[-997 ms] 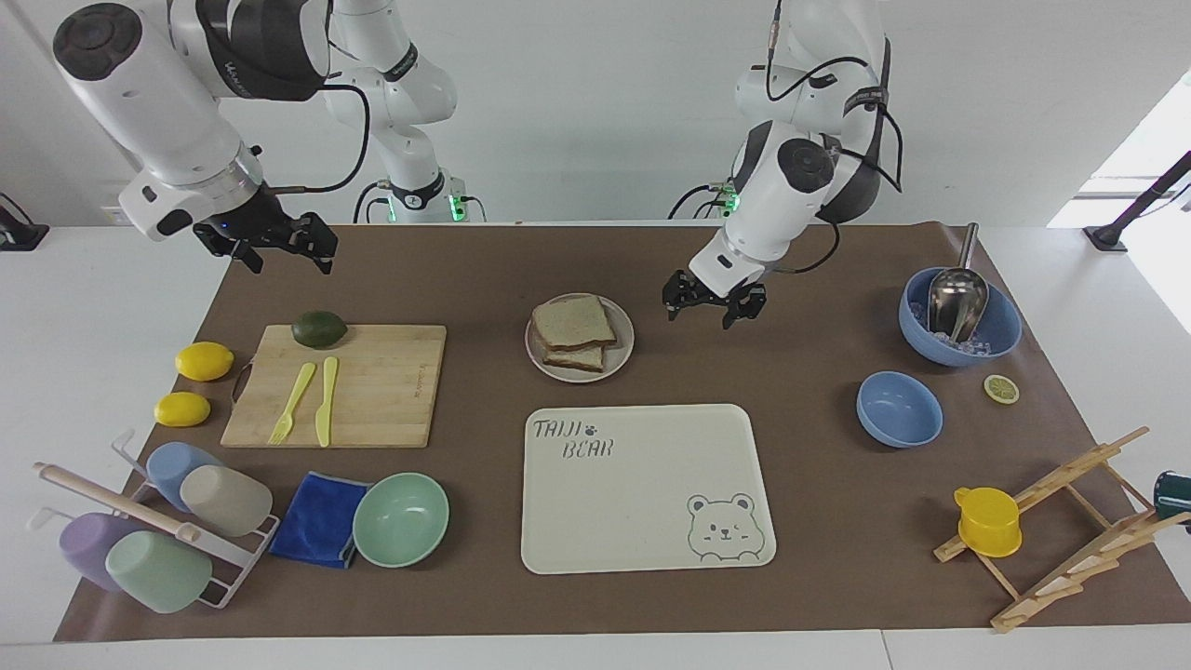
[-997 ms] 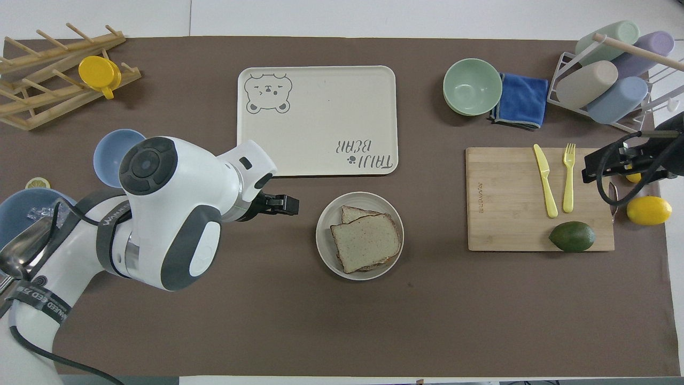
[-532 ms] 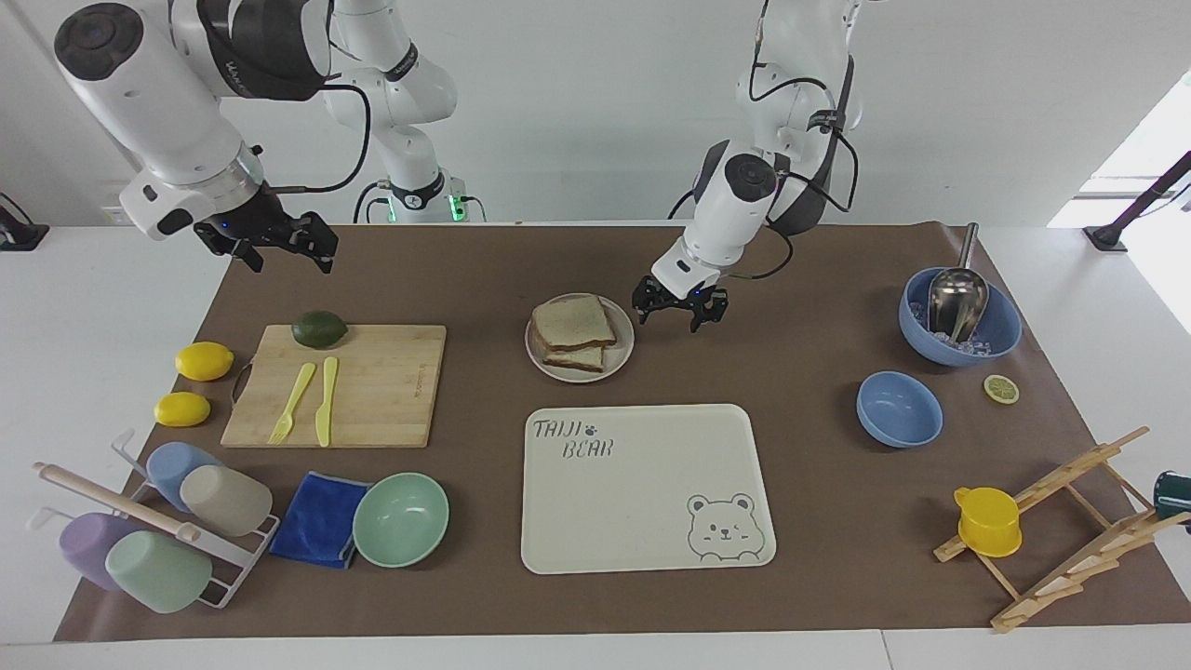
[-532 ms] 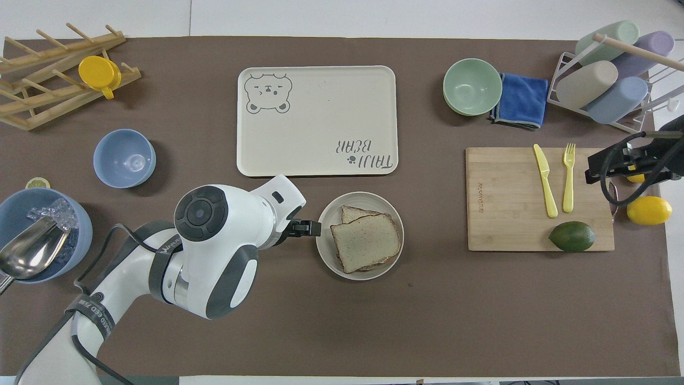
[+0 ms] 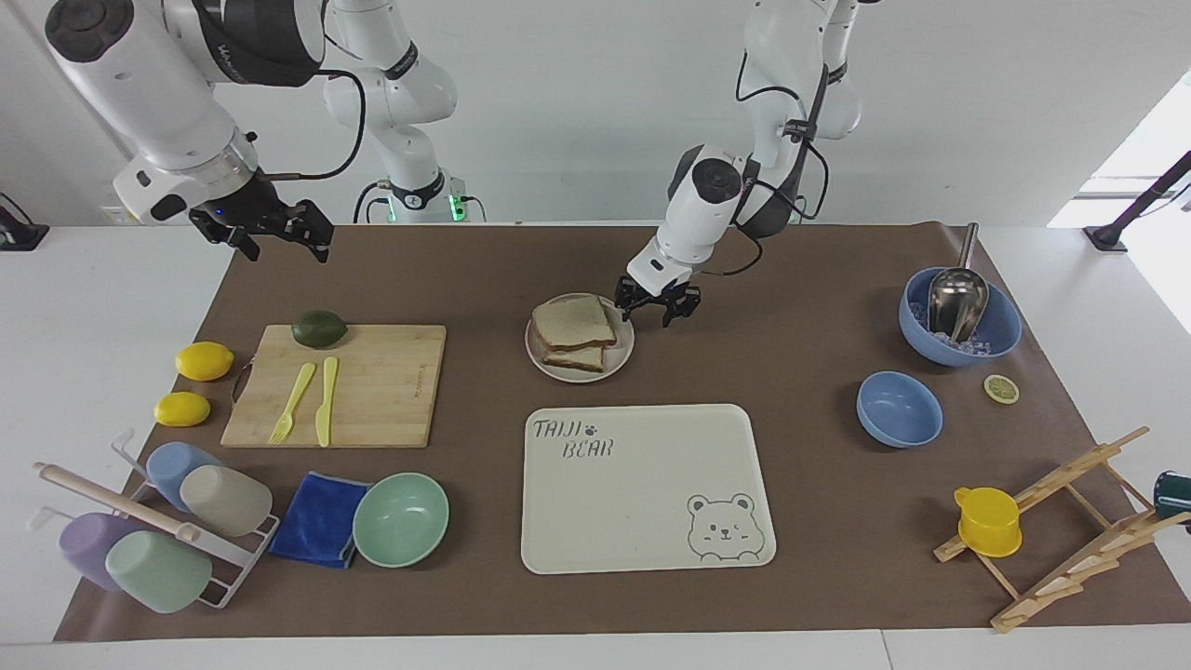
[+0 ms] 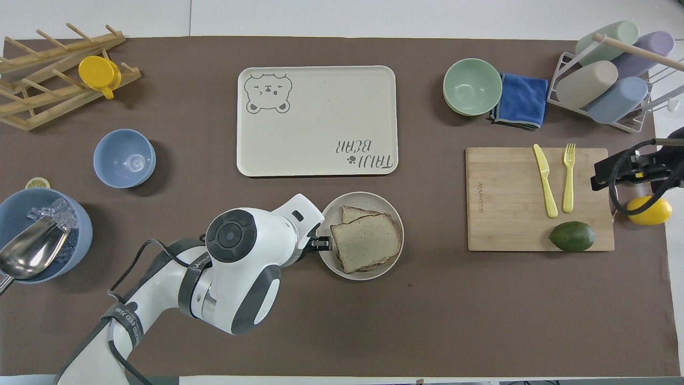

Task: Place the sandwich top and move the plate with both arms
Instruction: 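Reach the left gripper to the rim of the white plate and grasp it, then slide the plate with the left gripper onto the bear tray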

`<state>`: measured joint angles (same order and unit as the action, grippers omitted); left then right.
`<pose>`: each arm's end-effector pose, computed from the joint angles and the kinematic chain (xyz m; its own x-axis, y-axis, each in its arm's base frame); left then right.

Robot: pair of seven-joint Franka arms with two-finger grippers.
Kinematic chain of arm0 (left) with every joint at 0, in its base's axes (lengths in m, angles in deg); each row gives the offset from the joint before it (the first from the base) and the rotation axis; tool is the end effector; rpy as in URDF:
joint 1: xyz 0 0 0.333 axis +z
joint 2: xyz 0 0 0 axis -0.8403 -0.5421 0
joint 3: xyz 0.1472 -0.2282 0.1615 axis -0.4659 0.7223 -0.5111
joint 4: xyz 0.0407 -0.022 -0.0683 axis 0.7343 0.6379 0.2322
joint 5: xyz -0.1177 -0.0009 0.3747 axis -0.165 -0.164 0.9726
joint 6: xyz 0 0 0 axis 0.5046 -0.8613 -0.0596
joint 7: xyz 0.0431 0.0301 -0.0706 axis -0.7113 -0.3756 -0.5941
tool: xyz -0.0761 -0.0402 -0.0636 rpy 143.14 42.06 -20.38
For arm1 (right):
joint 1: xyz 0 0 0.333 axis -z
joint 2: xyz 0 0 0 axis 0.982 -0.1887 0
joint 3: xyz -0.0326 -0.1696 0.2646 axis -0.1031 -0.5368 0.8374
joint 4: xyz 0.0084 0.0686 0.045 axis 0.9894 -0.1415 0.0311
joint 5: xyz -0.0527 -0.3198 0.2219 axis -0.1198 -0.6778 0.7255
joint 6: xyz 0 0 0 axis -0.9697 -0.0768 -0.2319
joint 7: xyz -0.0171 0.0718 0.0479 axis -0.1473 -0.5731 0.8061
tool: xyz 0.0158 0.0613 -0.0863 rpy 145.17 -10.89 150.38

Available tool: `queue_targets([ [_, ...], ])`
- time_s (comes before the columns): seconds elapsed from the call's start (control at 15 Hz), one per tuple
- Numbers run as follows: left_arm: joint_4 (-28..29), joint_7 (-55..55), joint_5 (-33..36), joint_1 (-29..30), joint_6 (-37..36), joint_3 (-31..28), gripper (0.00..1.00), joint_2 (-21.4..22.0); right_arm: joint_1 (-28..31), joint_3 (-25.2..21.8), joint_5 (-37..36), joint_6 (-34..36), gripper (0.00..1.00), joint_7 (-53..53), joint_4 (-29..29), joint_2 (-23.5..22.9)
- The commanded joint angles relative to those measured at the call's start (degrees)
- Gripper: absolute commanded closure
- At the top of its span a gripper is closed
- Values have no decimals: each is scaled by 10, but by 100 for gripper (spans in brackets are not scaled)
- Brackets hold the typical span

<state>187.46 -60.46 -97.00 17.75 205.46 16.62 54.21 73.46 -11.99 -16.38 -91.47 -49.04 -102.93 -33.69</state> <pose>0.4066 -0.3472 0.3259 0.9954 -0.0828 -0.0473 -0.0705 -0.9731 0.2194 0.5421 -0.0272 0.5898 0.9845 -0.0642 -0.1632 -0.0666 -0.9977 -0.0089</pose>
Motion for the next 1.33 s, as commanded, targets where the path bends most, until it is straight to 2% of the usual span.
queue_targets([
  [0.0,18,-36,-13,-29,46,-9,34,-5,1,-1,5,-6,0,-6,-17,14],
  [0.2,19,-57,-14,-43,81,-9,35,-23,3,-1,6,-7,0,-5,-16,13],
  [0.33,19,-58,-14,-46,82,-9,41,-29,5,-1,6,-6,0,-6,-16,13],
  [0.6,14,-54,-14,-41,81,-9,46,-33,5,-1,6,-8,0,-8,-14,14],
  [0.86,14,-53,-14,-41,81,-9,68,-33,5,-1,6,-9,0,-7,-12,15],
  [1.06,13,-53,-14,-39,81,-9,97,-33,5,-1,6,-8,0,-7,-12,15],
  [1.26,13,-53,-14,-29,78,-9,100,-34,5,-1,6,-8,0,-7,-13,16],
])
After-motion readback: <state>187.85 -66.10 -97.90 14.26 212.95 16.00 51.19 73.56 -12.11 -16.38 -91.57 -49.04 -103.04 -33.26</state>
